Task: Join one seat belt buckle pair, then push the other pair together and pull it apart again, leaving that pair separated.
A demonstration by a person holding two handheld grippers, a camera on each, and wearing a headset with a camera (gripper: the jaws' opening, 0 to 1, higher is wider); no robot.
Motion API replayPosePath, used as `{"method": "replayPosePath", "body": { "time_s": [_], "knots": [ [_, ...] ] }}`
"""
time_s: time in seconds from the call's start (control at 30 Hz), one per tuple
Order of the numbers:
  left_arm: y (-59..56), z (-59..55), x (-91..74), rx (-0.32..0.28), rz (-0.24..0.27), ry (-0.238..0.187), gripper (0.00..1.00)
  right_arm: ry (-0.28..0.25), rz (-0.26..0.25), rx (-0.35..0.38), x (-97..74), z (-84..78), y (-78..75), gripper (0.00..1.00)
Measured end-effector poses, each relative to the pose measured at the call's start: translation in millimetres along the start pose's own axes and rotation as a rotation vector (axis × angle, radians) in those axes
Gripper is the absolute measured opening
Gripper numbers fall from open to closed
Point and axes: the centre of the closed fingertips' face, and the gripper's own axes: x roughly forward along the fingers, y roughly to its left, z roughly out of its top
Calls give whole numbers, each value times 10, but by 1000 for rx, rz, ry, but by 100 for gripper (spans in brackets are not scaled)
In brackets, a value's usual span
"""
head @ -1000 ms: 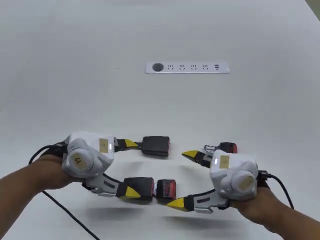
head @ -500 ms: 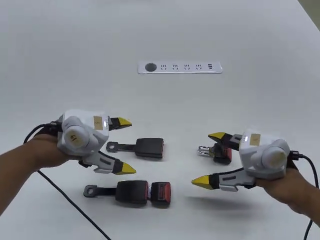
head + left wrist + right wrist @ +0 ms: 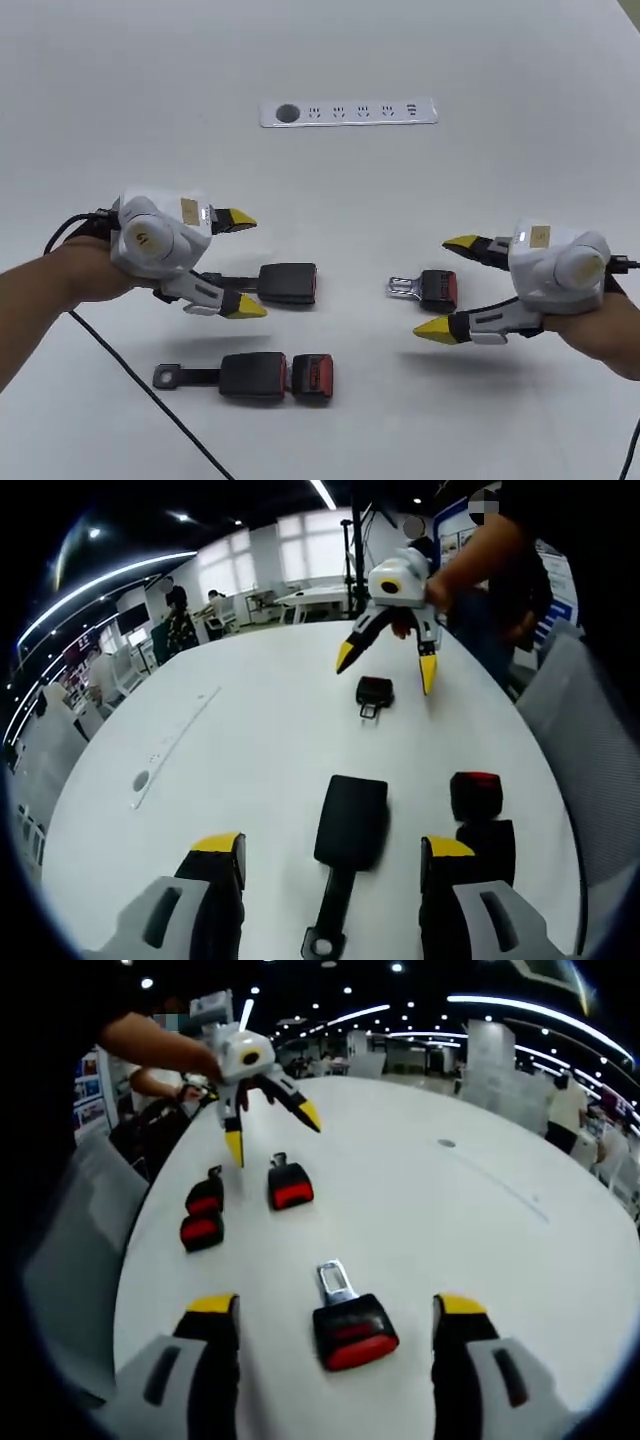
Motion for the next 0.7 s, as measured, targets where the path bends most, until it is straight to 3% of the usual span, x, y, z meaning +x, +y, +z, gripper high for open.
{"method": "replayPosePath", "body": {
  "time_s": [0.3,0.6,0.7],
  "knots": [
    [-69,-167,227,-1,-62,46,70,51,61,1,37,-173,-69,71],
    [-80,-198,340,-28,-81,43,66,85,116,-24,47,-252,-62,59],
    [-95,-212,365,-12,-88,52,60,72,119,-32,58,-231,-80,54]
  ]
}}
